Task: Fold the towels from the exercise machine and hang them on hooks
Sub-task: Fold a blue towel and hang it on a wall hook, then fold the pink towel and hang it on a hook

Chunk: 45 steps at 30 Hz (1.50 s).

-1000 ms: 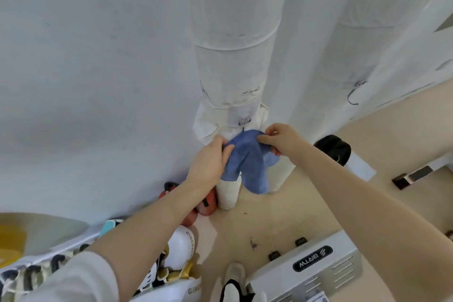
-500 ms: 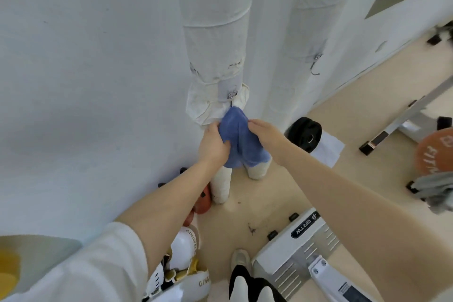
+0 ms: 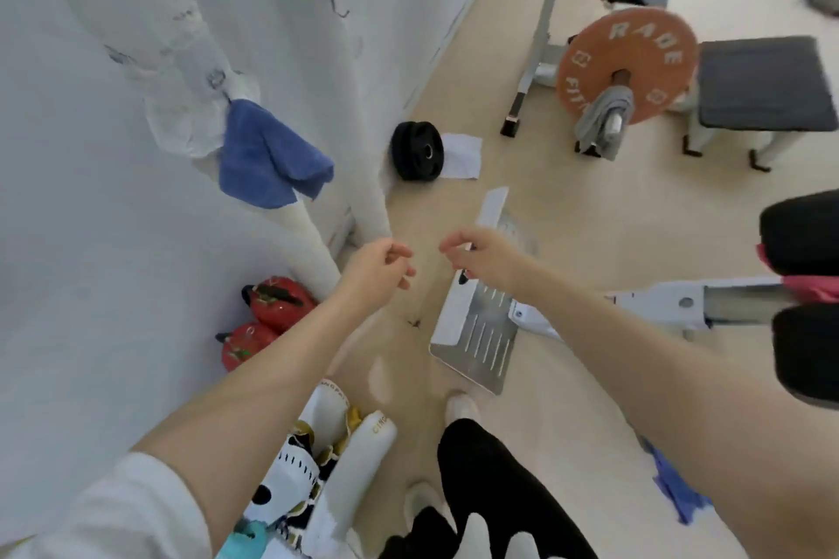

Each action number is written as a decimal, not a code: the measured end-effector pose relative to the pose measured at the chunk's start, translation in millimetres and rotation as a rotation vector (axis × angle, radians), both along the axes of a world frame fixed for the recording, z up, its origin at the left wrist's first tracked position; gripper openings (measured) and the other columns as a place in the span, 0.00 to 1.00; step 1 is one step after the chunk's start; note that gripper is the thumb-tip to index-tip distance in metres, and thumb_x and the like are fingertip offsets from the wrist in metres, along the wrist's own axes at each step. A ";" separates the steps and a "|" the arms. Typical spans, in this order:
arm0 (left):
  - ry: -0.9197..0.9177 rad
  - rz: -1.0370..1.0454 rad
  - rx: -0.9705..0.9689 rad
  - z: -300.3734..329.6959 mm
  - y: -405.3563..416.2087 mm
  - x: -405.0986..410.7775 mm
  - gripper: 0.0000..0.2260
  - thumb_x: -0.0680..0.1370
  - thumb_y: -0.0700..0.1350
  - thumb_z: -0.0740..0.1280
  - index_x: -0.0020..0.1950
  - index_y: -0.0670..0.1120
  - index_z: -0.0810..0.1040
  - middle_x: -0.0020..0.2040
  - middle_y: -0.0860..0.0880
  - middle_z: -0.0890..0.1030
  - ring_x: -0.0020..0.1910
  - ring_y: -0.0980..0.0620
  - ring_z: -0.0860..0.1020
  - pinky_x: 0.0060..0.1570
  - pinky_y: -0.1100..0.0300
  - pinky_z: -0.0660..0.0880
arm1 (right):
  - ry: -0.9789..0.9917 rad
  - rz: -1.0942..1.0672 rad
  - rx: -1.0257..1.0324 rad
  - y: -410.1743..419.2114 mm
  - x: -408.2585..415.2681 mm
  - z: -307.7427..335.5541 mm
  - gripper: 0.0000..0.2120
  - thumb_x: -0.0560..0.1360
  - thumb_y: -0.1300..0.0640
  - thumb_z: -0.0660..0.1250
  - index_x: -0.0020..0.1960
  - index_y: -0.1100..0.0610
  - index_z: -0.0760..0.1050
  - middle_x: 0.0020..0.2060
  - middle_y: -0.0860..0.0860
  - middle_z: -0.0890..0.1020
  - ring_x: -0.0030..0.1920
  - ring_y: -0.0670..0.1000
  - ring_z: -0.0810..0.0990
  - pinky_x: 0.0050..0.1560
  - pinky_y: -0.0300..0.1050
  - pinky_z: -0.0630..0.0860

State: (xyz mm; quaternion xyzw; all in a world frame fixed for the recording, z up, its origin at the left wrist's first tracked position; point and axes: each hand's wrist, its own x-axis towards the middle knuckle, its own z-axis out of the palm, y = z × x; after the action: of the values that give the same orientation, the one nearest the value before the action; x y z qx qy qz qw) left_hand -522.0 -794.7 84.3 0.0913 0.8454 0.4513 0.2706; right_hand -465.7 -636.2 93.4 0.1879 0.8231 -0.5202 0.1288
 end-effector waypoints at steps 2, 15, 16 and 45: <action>-0.004 -0.146 -0.004 -0.9 38.4 22.2 0.07 0.79 0.36 0.57 0.53 0.43 0.73 0.39 0.48 0.78 0.32 0.55 0.75 0.30 0.70 0.70 | -0.016 -0.147 -0.058 34.4 45.2 -1.8 0.05 0.78 0.60 0.60 0.46 0.53 0.74 0.40 0.50 0.76 0.39 0.48 0.74 0.43 0.42 0.72; -0.080 -0.838 -0.085 -23.5 279.1 276.9 0.08 0.78 0.39 0.59 0.53 0.42 0.75 0.42 0.49 0.80 0.35 0.54 0.77 0.45 0.58 0.73 | -0.047 -0.963 -0.147 209.6 394.2 -19.5 0.06 0.79 0.60 0.59 0.49 0.58 0.74 0.39 0.52 0.78 0.36 0.48 0.76 0.39 0.39 0.72; -0.075 -0.872 -0.094 -25.6 294.9 301.5 0.09 0.78 0.38 0.58 0.54 0.42 0.75 0.42 0.48 0.80 0.35 0.54 0.77 0.43 0.59 0.73 | -0.052 -1.000 -0.155 221.5 420.8 -20.9 0.05 0.79 0.60 0.59 0.48 0.58 0.74 0.40 0.52 0.78 0.37 0.49 0.76 0.41 0.40 0.73; 0.213 -0.993 -0.182 -46.2 641.8 416.0 0.16 0.79 0.43 0.61 0.66 0.44 0.70 0.64 0.47 0.75 0.63 0.49 0.73 0.62 0.58 0.70 | -0.122 -0.830 0.083 545.6 526.8 1.9 0.09 0.77 0.58 0.58 0.51 0.56 0.76 0.45 0.49 0.77 0.49 0.52 0.75 0.54 0.50 0.75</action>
State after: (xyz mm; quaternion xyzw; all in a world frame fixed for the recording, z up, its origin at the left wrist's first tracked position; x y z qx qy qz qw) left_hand -106.1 -152.8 38.1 0.5030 0.7590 0.1812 0.3716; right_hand 61.1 -90.6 95.3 0.5388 0.6888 -0.4823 -0.0508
